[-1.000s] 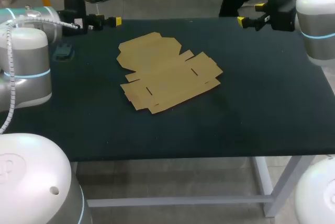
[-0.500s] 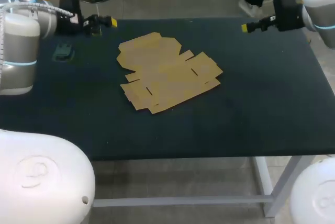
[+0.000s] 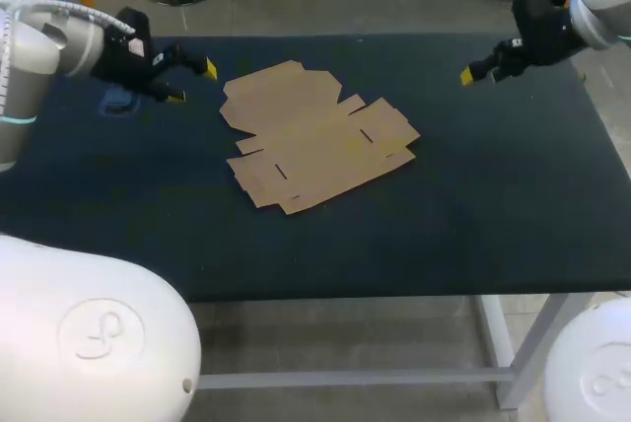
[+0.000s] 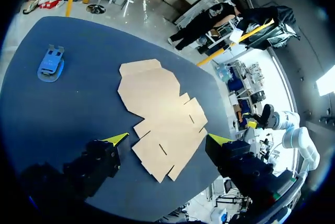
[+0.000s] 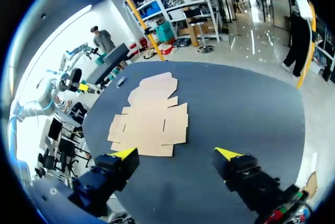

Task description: Assemble the packaging by folding the flat box into shape, placing the metal phone stand inside, and closing the box properly

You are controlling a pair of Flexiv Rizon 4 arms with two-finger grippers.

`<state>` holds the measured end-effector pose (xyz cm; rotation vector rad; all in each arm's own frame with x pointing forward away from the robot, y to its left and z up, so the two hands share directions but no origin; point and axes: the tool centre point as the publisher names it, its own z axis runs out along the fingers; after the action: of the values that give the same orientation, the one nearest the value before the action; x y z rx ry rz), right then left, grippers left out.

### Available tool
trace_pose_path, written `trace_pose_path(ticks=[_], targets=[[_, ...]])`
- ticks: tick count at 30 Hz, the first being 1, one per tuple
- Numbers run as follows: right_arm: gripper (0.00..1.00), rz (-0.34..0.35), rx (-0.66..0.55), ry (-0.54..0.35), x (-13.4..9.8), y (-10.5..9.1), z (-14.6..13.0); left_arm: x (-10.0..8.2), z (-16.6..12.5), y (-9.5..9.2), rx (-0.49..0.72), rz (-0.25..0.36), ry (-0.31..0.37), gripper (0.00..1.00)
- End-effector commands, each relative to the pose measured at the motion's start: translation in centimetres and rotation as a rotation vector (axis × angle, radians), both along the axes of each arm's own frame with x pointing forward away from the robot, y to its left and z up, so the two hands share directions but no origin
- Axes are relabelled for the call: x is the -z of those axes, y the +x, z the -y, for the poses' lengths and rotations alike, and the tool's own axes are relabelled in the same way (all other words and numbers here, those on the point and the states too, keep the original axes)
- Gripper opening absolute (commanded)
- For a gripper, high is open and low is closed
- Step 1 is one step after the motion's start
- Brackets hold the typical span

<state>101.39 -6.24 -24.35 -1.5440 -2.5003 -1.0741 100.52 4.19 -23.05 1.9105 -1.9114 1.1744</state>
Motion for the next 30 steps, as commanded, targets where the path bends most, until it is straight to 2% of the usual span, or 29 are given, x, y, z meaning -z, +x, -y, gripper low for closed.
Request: trace_pose_path(ticks=[1, 14, 15, 17, 22, 30], targets=[[1.00, -0.116, -0.046, -0.068, 0.2, 0.7, 0.3, -0.5, 0.0, 0.0, 0.071, -0.099, 0.033, 1.00], [1.00, -0.116, -0.046, -0.068, 0.2, 0.7, 0.3, -0.5, 0.0, 0.0, 0.071, -0.099, 0.033, 1.00], [1.00, -0.116, -0.046, -0.068, 0.2, 0.7, 0.3, -0.3, 0.2, 0.3, 0.084, -0.105, 0.041, 1.00], [1.00, -0.116, -0.046, -0.068, 0.2, 0.7, 0.3, -0.1, 0.2, 1.2, 0.054, -0.160, 0.015, 1.00], [1.00, -0.246, -0.050, -0.057, 1.5, 2.1, -0.5, 0.9, -0.3, 1.5, 0.030, -0.233, -0.017, 1.00], [1.00, -0.419, -0.124, -0.074, 4.5, 3.7, -1.9, 2.6, 0.2, 0.1, 0.004, -0.272, 0.000, 1.00]])
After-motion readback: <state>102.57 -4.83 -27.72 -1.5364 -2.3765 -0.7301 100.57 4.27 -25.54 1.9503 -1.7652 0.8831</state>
